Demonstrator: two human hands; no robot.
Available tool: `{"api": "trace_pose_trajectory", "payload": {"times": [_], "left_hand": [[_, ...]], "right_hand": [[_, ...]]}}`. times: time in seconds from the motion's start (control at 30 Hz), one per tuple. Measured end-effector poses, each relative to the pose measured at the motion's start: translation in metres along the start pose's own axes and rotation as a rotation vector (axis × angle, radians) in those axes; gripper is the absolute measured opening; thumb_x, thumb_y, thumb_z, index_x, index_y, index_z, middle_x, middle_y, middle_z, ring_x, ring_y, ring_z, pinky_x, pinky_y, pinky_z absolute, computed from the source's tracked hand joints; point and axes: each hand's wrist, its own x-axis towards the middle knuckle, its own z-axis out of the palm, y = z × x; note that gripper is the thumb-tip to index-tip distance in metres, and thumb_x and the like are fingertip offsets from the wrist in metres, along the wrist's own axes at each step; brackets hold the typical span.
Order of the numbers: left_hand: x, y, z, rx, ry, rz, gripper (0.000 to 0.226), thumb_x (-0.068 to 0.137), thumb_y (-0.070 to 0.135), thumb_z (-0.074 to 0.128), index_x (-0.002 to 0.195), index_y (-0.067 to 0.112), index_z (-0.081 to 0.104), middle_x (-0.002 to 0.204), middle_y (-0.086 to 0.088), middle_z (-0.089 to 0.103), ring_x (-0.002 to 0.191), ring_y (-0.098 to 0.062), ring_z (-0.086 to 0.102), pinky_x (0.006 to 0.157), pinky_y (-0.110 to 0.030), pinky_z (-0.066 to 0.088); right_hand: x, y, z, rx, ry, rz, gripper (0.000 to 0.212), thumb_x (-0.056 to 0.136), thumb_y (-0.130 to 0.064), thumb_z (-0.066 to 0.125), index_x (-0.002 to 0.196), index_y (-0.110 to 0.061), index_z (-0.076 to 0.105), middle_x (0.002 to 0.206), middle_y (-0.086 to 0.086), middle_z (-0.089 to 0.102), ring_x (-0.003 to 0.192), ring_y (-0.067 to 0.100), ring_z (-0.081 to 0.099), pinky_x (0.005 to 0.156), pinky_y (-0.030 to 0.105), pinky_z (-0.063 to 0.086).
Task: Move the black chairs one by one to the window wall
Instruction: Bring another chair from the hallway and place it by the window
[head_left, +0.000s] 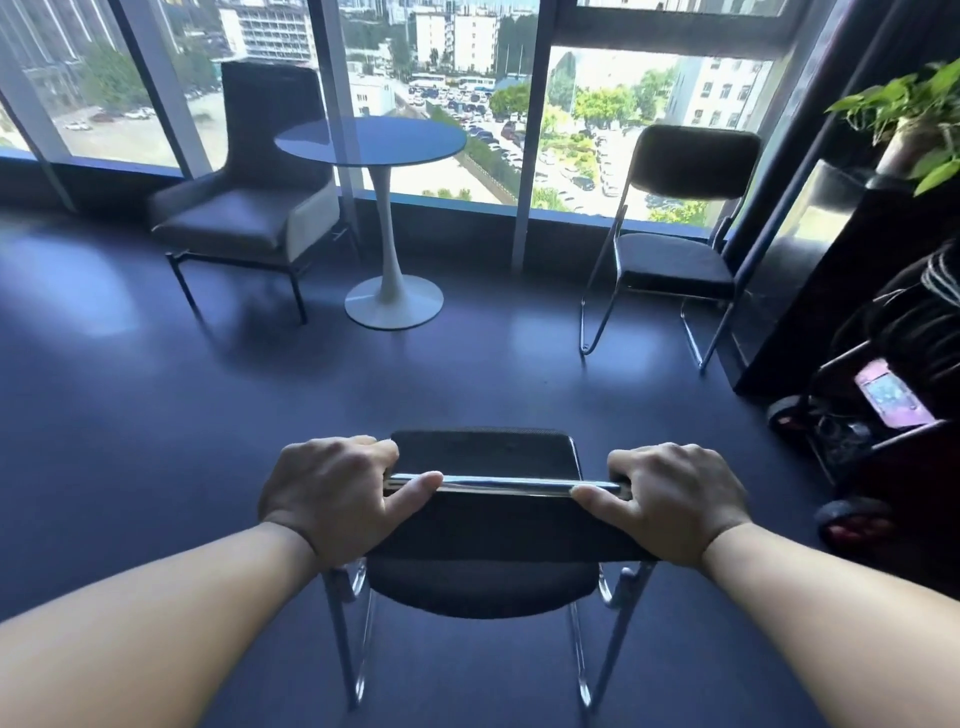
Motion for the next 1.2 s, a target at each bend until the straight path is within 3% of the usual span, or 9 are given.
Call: {"api": "trace_pose_trajectory", "payload": {"times": [0.2,0.4,0.5,0.6,0.83,0.97,1.2], "left_hand": [[0.075,-0.028,0.033,-0.013,-0.007,0.028,0.064,0.082,0.081,0.016,0.060,0.023,0.033,0.059,0.008,0.045,0.059,-0.020,0.052,0.052,-0.031,0.021],[0.163,-0.061,0.064,-0.037,-0.031,0.059,0.066,0.078,0.083,0.008,0.062,0.024,0.033,0.064,0.008,0.046,0.070,-0.020,0.061,0.056,-0.033,0.025],[0.191,-0.070,0.075,-0.010,-0.038,0.075,0.066,0.079,0.082,0.008,0.061,0.023,0.032,0.063,0.008,0.047,0.065,-0.020,0.056,0.055,-0.032,0.024],[0.217,-0.076,0.084,-0.015,-0.057,0.083,0.066,0.078,0.082,0.006,0.063,0.023,0.031,0.065,0.007,0.046,0.063,-0.018,0.044,0.056,-0.033,0.023],[0.280,-0.091,0.112,-0.005,-0.042,0.089,0.067,0.077,0.082,0.005,0.062,0.023,0.032,0.065,0.008,0.048,0.063,-0.018,0.044,0.052,-0.032,0.020],[0.319,-0.097,0.125,-0.007,-0.042,0.090,0.067,0.077,0.083,0.004,0.062,0.023,0.031,0.064,0.008,0.046,0.064,-0.018,0.043,0.056,-0.033,0.024],[0.391,-0.084,0.155,0.013,-0.062,0.077,0.068,0.078,0.080,0.003,0.070,0.024,0.040,0.071,0.008,0.052,0.066,-0.017,0.048,0.057,-0.033,0.026]], "right_hand": [[0.079,0.020,0.008,-0.005,-0.010,0.032,0.078,0.064,-0.089,0.003,0.070,-0.021,0.042,0.073,-0.006,0.058,0.071,0.021,0.049,0.063,0.034,0.031],[0.158,0.032,0.022,-0.012,0.009,0.076,0.080,0.064,-0.089,0.003,0.071,-0.021,0.044,0.074,-0.006,0.060,0.075,0.023,0.055,0.063,0.034,0.032],[0.186,0.042,0.026,-0.011,-0.009,0.092,0.079,0.065,-0.089,0.005,0.071,-0.021,0.044,0.072,-0.006,0.057,0.072,0.023,0.049,0.063,0.034,0.032],[0.213,0.052,0.029,-0.003,0.007,0.099,0.081,0.064,-0.090,0.004,0.073,-0.021,0.047,0.075,-0.006,0.060,0.075,0.025,0.055,0.064,0.034,0.033],[0.274,0.075,0.042,-0.019,0.017,0.107,0.080,0.065,-0.089,0.005,0.071,-0.021,0.047,0.077,-0.005,0.065,0.074,0.024,0.054,0.064,0.034,0.033],[0.309,0.088,0.048,-0.025,0.017,0.101,0.078,0.064,-0.089,0.003,0.068,-0.021,0.043,0.070,-0.006,0.057,0.072,0.023,0.049,0.064,0.034,0.031],[0.391,0.152,0.062,0.003,0.026,0.059,0.079,0.065,-0.090,0.001,0.068,-0.024,0.045,0.072,-0.007,0.060,0.077,0.022,0.058,0.065,0.034,0.035]]}}
